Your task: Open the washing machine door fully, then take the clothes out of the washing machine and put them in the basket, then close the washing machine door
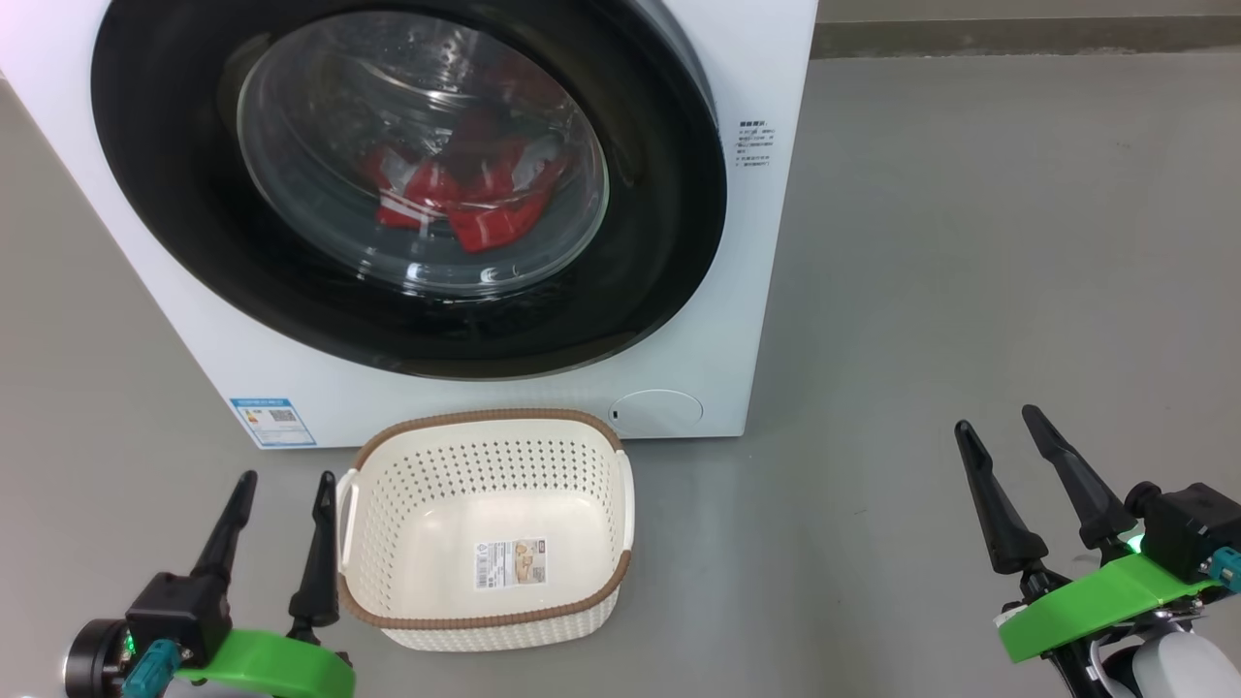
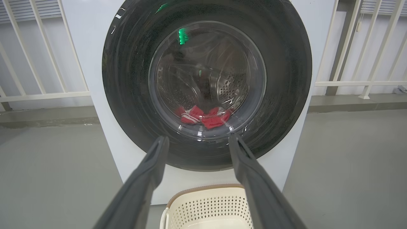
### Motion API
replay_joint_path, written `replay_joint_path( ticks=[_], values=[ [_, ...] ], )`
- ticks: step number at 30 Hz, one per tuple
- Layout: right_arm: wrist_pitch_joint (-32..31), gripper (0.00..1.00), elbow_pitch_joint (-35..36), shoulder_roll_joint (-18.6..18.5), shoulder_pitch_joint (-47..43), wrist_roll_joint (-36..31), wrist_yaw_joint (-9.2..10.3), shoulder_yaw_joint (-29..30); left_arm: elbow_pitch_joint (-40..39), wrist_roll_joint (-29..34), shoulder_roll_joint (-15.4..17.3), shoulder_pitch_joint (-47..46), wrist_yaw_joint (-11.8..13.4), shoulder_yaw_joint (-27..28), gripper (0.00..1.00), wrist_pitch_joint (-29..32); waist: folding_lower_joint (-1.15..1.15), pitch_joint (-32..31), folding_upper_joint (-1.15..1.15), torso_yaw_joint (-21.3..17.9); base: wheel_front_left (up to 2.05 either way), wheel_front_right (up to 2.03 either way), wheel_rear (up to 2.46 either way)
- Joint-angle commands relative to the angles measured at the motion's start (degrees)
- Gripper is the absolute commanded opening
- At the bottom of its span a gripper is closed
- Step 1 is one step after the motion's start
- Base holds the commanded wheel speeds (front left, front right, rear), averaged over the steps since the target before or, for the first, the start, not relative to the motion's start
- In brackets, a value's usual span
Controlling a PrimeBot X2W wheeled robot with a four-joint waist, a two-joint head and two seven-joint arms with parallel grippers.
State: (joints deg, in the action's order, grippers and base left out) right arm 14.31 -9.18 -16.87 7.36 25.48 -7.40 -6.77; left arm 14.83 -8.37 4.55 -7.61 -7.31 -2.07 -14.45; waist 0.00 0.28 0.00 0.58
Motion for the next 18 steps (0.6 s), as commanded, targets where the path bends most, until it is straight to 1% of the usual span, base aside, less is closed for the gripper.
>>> replay_joint_path(
  ticks=[1,18],
  values=[
    [0.7,1.00,1.0,-1.1,1.6,-0.2,-0.09,-1.0,-1.6,0.2,1.4,-2.4,-0.2,1.6,1.00,-0.5,0.00,0.0,0.00,0.0,0.00,0.00,0.00],
    [0.7,1.00,-0.5,-1.2,2.0,0.3,-0.09,-0.8,-1.7,0.2,1.2,-2.4,-0.2,1.7,1.00,-0.5,0.00,-0.1,0.00,0.3,0.00,0.00,0.00]
  ],
)
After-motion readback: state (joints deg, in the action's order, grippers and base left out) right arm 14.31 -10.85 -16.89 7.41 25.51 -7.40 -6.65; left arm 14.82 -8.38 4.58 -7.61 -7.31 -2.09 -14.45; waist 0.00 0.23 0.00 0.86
